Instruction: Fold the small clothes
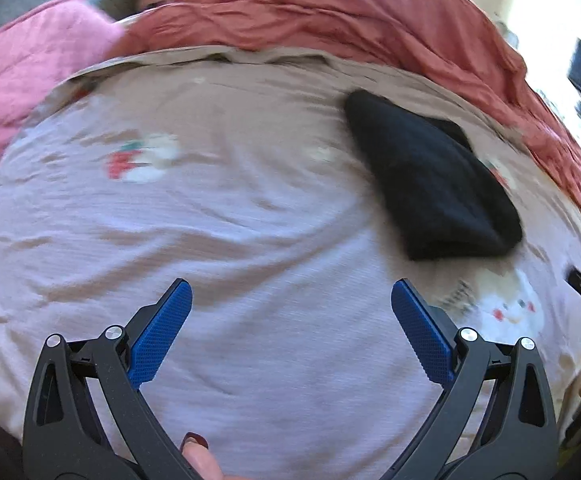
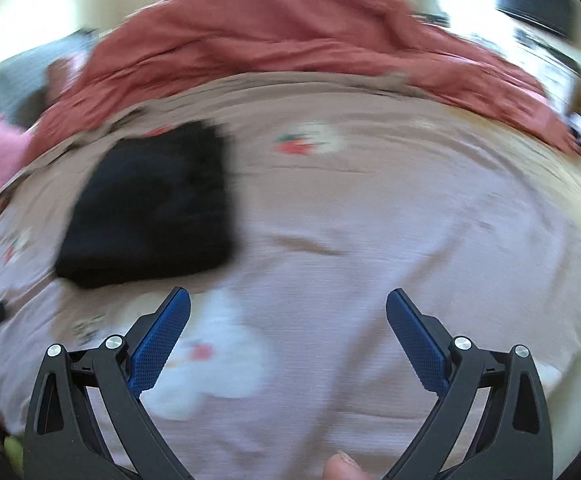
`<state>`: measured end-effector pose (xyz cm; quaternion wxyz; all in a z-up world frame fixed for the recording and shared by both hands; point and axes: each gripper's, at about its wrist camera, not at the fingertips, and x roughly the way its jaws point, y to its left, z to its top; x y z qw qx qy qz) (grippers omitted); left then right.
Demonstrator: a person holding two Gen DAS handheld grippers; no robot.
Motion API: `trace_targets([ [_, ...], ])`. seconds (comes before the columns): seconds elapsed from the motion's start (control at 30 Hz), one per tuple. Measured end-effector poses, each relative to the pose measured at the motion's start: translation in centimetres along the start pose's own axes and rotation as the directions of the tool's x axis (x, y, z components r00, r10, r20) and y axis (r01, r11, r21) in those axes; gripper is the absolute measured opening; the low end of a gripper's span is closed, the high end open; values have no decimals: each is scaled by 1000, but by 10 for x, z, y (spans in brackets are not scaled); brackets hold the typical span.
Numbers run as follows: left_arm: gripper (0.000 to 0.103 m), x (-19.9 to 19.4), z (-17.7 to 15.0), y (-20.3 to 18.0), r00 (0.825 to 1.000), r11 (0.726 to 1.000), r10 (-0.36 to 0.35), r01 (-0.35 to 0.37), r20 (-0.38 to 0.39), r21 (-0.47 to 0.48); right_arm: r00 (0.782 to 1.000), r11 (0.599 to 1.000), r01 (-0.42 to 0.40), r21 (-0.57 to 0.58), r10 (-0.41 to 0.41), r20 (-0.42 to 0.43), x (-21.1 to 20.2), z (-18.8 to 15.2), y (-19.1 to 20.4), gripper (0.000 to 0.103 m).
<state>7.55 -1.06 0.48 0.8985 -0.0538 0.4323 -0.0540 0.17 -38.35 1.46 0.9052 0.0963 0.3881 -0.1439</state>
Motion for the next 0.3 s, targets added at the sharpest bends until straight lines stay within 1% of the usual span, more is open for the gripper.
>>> trace_targets([
  [0.03, 94, 0, 7, 22, 1000, 999, 23, -23, -1, -46, 998, 996, 67, 52, -67, 3, -3, -2, -24, 98],
  [0.07, 94, 1, 13, 45, 999, 995, 52, -53, -11, -89, 993, 988, 115, 99, -116, 1, -5, -4, -44, 98],
  [0.1, 94, 3, 21, 75, 996, 986, 87, -90, -30, -141, 987, 975, 160, 153, -162, -3, -8, -8, -67, 98],
  [0.13, 94, 4, 26, 96, 993, 977, 115, -119, -35, -175, 975, 950, 220, 222, -224, -11, -11, -13, -99, 98],
  [0.17, 94, 6, 32, 122, 987, 964, 157, -163, -42, -213, 956, 917, 287, 278, -292, -23, -14, -20, -128, 98],
  [0.2, 94, 9, 37, 155, 974, 939, 220, -228, -59, -258, 931, 874, 355, 331, -361, -46, -18, -28, -156, 98],
  [0.23, 94, 10, 40, 176, 964, 921, 255, -265, -72, -285, 889, 801, 445, 400, -449, -90, -23, -41, -194, 98],
  [0.27, 94, 12, 43, 203, 951, 897, 297, -310, -88, -316, 849, 731, 509, 454, -513, -127, -28, -53, -227, 98],
  [0.3, 94, 14, 46, 237, 927, 859, 358, -373, -109, -352, 817, 675, 554, 488, -554, -160, -33, -64, -250, 98],
])
